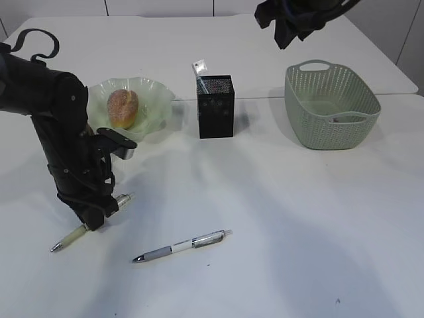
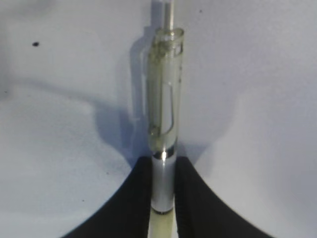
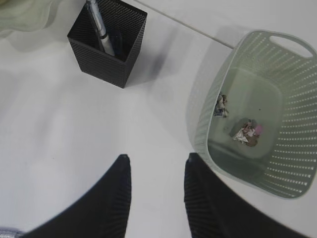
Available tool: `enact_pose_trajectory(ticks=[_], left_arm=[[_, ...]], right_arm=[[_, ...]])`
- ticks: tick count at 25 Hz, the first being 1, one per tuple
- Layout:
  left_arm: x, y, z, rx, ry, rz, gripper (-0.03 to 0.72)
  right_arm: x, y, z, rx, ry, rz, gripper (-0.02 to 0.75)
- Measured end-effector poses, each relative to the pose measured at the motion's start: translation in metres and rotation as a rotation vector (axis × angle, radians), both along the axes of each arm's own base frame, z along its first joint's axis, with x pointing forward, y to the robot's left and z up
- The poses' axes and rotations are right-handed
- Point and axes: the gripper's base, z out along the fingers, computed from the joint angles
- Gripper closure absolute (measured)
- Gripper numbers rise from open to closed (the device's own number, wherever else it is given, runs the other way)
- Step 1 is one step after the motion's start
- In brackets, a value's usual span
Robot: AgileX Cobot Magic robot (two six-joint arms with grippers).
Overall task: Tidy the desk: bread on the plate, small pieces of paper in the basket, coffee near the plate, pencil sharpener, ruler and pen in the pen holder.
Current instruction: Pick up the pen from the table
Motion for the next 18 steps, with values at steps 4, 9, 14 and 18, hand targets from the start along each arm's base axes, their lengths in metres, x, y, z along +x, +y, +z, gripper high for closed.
enact_pose_trajectory(ticks=[4,9,14,18], left_arm=[[0.0,0.0,0.0,0.0,0.0,0.0,0.62],[0.0,0.0,0.0,0.0,0.0,0.0,0.622],[-0.001,-0.001,0.0,-0.014,0.007,0.013,0.622],[-0.003,-0.005,0.001,-0.062,0.043,0.059,0.623]], right_arm=[[-0.001,0.0,-0.001,-0.004,0.01,-0.002,0.438],[-0.001,-0.001,-0.001,-0.006,0.017,-0.003,0.438],[-0.003,-0.001,0.001,-0.008,0.022,-0.004,0.438],[-0.005,-0.002,0.009,-0.002,0.011,-0.008,0.439]])
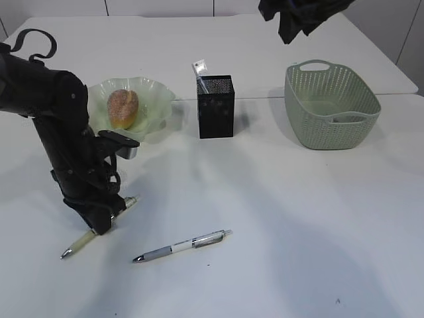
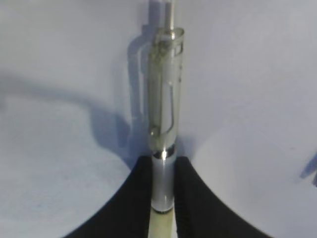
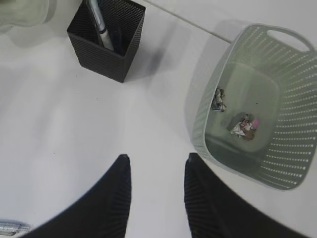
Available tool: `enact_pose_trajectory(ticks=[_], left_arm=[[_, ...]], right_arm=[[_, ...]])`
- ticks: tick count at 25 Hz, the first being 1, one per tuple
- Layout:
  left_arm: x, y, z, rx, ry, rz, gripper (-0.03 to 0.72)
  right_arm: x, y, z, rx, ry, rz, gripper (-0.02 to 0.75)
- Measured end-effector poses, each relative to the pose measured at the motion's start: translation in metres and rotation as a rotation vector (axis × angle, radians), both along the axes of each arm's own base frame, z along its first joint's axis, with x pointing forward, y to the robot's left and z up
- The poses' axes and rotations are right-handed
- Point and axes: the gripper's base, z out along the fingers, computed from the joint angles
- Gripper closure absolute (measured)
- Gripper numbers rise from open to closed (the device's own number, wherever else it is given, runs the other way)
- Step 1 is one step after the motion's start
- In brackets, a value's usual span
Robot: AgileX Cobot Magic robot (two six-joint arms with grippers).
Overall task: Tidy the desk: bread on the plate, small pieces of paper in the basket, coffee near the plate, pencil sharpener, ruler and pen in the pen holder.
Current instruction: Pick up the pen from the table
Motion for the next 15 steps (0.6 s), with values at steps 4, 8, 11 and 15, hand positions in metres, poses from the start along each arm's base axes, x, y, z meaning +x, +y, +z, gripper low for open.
enact_pose_trajectory(ticks=[4,8,11,15], left_arm=[[0.001,-0.005,0.0,-0.038,0.031,0.032,0.623],[0.009,-0.01,0.009,-0.072,0.003,0.047,0.623],[0.011,-0.012,0.016,-0.091,-0.013,0.055,0.623],[0.01,-0.012,0.033,-0.117,-0.053,0.068,0.623]], right_arm=[[-0.003,-0.001,0.013,0.009,-0.014,-0.009,0.438],[-0.007,-0.003,0.021,0.011,-0.013,-0.015,0.438],[-0.009,-0.004,0.023,0.011,-0.01,-0.018,0.438],[-0.014,-0.005,0.031,0.017,-0.026,-0.018,0.439]])
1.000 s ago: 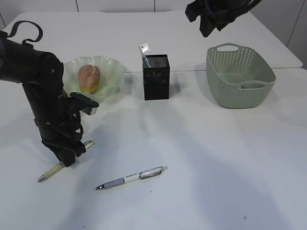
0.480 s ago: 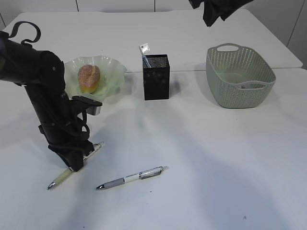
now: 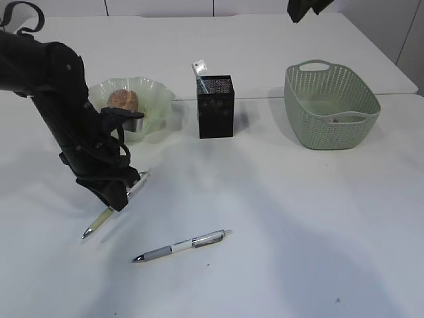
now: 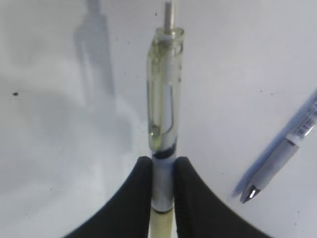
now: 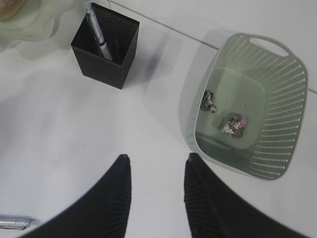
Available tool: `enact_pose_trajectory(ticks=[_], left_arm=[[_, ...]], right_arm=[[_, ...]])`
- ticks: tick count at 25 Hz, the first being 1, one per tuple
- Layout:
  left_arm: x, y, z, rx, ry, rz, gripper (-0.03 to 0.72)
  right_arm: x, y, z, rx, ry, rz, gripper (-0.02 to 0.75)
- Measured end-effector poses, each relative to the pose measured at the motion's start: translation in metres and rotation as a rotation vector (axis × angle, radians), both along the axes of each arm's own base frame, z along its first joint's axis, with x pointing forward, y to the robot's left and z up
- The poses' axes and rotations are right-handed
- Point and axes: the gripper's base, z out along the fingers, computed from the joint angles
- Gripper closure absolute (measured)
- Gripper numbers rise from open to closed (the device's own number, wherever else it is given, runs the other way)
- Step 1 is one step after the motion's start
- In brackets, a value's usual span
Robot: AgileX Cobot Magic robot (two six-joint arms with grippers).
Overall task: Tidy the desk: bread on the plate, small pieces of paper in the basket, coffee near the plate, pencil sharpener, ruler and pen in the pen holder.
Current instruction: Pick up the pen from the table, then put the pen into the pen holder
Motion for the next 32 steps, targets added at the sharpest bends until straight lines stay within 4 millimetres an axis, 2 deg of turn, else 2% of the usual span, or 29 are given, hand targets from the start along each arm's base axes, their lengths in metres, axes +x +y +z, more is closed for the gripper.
enact_pose_trajectory(ticks=[7,11,17,20,26,29,32], left_arm=[[-0.004,-0.007,0.04,-0.068,-0.12,0.012,0.623],[-0.011,-0.014,0.073,-0.111,-0.237,-0.004,0.623],[-0.017,-0.015,0.129,-0.197,-0.495,0.017,0.623],[-0.014,-0.013,0.15,-0.242,-0.648,0.049,0.623],[0.002,-0.024,0.169,-0.322,-0.942,0.092,0.624],[0.011,-0.037,0.163,-0.344,-1.034,0.088,0.624],[0.02,-0.05,0.149,-0.359,-1.092,0.09,0.624]], right_arm=[[-0.003,-0.001,0.004,0.0,0.001,-0.002,0.438],[-0.005,-0.002,0.004,-0.001,0.006,-0.003,0.438],[-0.005,-0.002,0.005,-0.002,0.007,-0.003,0.438],[-0.005,-0.002,0.005,-0.005,0.005,-0.005,0.438],[-0.01,-0.004,0.011,-0.001,-0.009,-0.007,0.439],[-0.01,-0.005,0.012,-0.002,-0.012,-0.008,0.438],[-0.01,-0.005,0.012,-0.011,-0.015,-0.011,0.438]])
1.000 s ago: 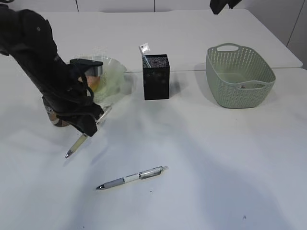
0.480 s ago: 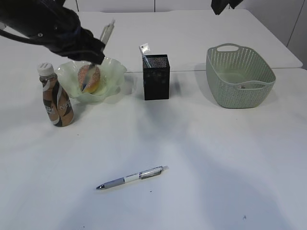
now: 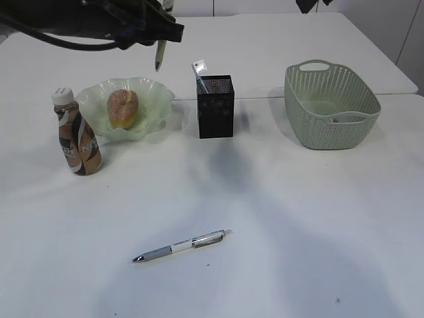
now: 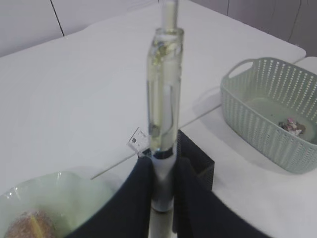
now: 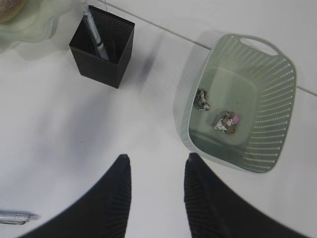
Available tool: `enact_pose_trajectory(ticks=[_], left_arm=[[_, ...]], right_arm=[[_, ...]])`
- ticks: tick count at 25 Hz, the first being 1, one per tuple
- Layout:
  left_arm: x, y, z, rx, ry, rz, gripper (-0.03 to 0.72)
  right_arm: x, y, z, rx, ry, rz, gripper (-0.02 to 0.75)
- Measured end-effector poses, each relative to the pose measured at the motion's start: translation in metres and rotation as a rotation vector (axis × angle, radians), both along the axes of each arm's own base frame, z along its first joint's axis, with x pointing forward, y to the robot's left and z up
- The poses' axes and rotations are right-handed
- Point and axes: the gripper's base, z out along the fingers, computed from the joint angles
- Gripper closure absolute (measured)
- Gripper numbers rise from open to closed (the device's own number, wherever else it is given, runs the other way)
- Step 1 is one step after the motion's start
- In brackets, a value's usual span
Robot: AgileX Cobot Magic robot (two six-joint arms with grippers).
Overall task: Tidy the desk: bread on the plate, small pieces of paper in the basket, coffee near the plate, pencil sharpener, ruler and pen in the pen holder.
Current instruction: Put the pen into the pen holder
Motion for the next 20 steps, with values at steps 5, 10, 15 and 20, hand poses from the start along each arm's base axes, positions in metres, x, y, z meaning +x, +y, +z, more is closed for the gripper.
enact_pose_trajectory(ticks=[5,10,15,20], left_arm=[[0.016,-0.016,-0.024,-0.051,-0.108,0.037,0.624],[0.025,-0.031,-0.044,-0.144,-0.221,0.077,0.623],[0.035,-0.037,-0.068,-0.26,-0.297,0.12,0.623],[0.043,-0.044,-0.083,-0.331,-0.309,0.098,0.623]], right_arm=[[0.001,-0.002,0.0,-0.025,-0.009,-0.008,0.437],[0.001,-0.003,0.001,-0.035,-0.013,-0.013,0.438],[0.002,-0.006,0.001,-0.065,-0.022,-0.023,0.438],[0.002,-0.006,0.001,-0.066,-0.026,-0.022,0.438]])
